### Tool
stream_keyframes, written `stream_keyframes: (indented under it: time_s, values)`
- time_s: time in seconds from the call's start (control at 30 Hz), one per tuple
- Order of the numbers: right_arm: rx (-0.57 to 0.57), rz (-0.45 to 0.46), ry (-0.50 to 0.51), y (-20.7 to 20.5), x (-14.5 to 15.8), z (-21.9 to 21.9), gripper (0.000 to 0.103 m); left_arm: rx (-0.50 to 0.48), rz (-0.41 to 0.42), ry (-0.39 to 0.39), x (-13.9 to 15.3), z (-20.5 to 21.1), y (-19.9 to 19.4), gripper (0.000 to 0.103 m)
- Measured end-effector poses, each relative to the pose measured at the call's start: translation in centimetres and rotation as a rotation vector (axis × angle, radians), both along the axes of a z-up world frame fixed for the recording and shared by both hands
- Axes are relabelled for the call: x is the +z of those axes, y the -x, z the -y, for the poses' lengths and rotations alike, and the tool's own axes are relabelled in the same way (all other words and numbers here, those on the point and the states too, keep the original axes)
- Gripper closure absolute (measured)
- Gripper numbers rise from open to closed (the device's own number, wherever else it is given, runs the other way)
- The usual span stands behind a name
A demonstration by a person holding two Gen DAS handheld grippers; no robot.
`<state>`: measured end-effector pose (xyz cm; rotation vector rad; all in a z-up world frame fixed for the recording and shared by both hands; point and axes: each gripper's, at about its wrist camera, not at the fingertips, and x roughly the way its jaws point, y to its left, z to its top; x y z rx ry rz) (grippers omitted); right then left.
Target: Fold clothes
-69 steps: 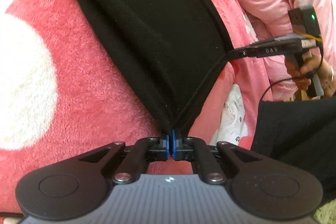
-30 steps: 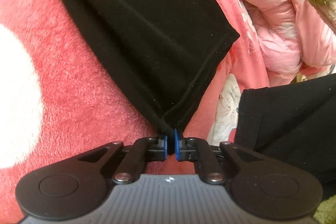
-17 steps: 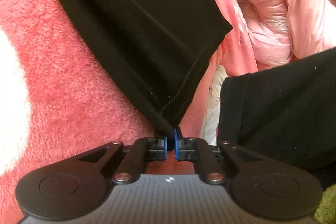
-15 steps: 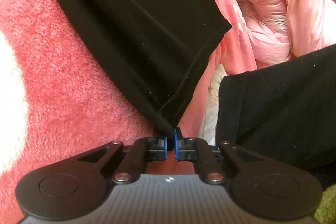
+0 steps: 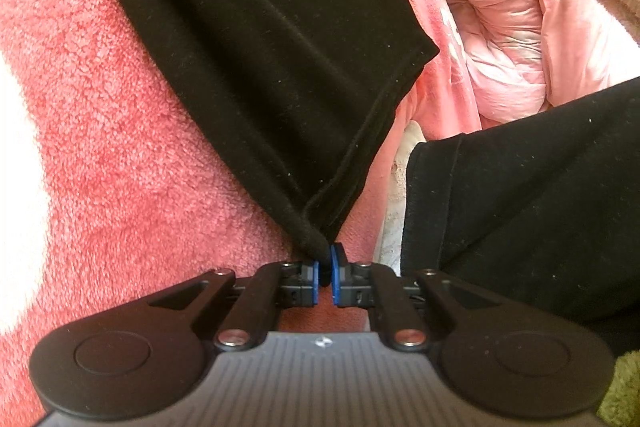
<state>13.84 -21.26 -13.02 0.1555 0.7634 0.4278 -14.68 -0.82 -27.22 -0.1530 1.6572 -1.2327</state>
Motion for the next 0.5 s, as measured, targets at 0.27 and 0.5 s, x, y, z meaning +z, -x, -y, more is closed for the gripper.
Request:
stream_keyframes:
  time_s: [0.27, 0.5]
  values:
    - [-0.117, -0.034, -0.003, -2.2, -2.2, 2.7, 0.101, -0.002, -0.004, -0.005, 0.1, 0.5, 0.1, 0.096]
    - [-0.15, -0.062, 0.032, -3.8, -4.2, 2.9, 0.101, -0.003, -0.013, -0.012, 0.2, 1.0, 0.1, 0.096]
